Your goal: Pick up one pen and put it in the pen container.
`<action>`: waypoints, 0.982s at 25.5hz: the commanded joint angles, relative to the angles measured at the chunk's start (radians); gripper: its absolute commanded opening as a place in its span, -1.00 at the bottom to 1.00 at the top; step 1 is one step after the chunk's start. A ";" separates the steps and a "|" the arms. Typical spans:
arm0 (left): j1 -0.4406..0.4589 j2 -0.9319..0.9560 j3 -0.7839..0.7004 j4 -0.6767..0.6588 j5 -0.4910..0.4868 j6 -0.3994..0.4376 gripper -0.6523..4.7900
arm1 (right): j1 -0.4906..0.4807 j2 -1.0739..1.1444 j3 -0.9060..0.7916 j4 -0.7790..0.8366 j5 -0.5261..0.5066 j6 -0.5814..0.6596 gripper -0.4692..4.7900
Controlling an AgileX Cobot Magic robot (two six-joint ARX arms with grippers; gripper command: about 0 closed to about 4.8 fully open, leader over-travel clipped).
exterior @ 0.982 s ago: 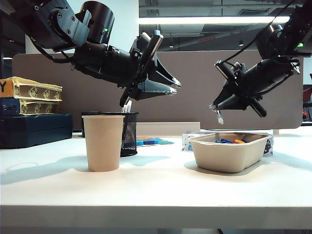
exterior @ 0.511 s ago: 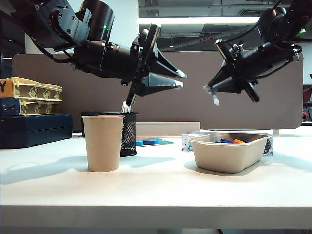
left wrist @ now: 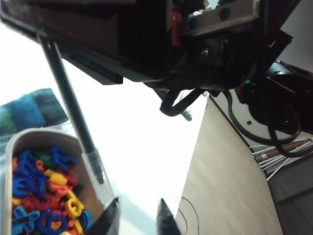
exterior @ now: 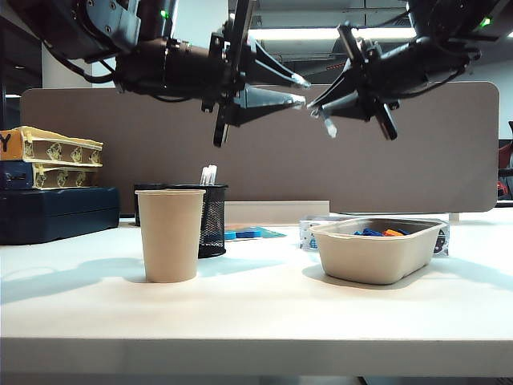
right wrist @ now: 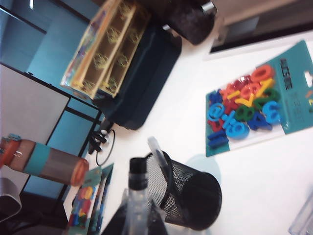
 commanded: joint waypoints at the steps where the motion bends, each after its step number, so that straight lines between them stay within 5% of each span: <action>1: 0.000 -0.016 0.006 0.014 0.011 0.001 -0.41 | 0.005 -0.026 0.006 0.029 -0.010 0.032 -0.84; 13: 0.000 -0.017 0.006 0.014 0.070 -0.023 -0.35 | 0.098 -0.063 0.006 0.116 -0.077 0.126 -0.84; 25: 0.002 -0.017 0.031 0.053 0.025 -0.022 -0.35 | 0.107 -0.063 0.007 0.139 -0.111 0.162 -0.84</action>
